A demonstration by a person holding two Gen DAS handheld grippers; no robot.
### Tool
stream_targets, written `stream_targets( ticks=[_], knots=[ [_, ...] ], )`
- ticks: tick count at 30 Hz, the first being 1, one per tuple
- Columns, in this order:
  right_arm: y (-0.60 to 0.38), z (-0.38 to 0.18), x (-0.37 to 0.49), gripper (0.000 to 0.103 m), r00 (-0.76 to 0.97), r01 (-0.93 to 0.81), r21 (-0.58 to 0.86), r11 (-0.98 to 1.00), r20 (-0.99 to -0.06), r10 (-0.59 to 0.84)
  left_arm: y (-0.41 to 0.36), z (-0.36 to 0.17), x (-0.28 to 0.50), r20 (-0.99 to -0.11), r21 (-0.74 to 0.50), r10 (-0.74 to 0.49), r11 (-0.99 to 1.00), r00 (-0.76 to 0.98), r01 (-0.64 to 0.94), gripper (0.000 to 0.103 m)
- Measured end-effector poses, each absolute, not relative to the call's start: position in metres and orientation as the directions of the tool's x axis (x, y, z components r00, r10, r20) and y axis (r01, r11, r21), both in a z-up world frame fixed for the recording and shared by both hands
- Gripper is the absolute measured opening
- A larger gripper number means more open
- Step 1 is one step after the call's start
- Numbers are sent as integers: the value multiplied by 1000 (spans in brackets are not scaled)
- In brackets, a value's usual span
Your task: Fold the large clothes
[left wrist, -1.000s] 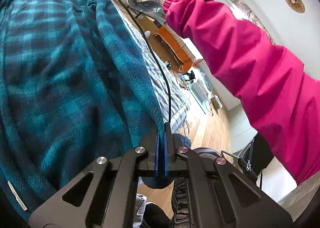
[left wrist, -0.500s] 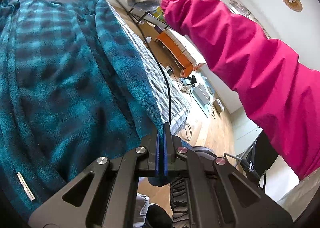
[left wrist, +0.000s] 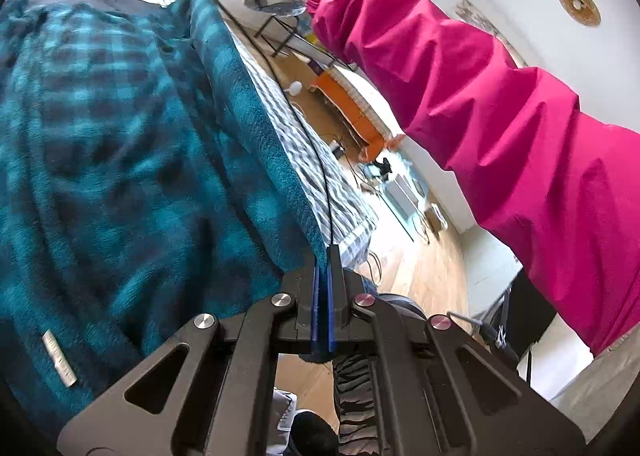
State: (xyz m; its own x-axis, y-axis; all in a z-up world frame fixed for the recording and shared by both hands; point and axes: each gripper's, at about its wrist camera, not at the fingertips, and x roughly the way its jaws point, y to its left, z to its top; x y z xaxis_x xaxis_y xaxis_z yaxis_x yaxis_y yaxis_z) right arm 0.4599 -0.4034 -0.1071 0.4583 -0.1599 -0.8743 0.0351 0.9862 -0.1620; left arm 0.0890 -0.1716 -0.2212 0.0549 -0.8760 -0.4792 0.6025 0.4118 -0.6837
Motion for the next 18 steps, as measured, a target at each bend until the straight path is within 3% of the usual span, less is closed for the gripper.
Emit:
stream_targets(
  ticks=[6, 12, 13, 14, 15, 18],
  knots=[
    [-330, -137, 486, 0, 451, -113, -226, 967, -879, -153, -149, -235, 95, -501, -702, -860, 471, 99, 534, 0],
    [-276, -200, 494, 1, 402, -215, -221, 951, -908, -120, -147, -257, 97, -585, -667, -804, 550, 102, 503, 0],
    [-275, -207, 493, 4, 385, -226, -208, 951, -916, -109, -147, -260, 98, -603, -656, -791, 567, 106, 497, 0],
    [-273, -212, 491, 19, 371, -234, -188, 954, -924, -91, -147, -261, 99, -615, -647, -781, 580, 111, 495, 0],
    [-275, -212, 488, 24, 368, -229, -173, 958, -926, -79, -147, -262, 99, -624, -638, -773, 588, 114, 496, 0],
    [-290, -185, 475, 31, 396, -227, -60, 972, -917, 36, -146, -260, 99, -628, -632, -769, 596, 123, 496, 0]
  ],
)
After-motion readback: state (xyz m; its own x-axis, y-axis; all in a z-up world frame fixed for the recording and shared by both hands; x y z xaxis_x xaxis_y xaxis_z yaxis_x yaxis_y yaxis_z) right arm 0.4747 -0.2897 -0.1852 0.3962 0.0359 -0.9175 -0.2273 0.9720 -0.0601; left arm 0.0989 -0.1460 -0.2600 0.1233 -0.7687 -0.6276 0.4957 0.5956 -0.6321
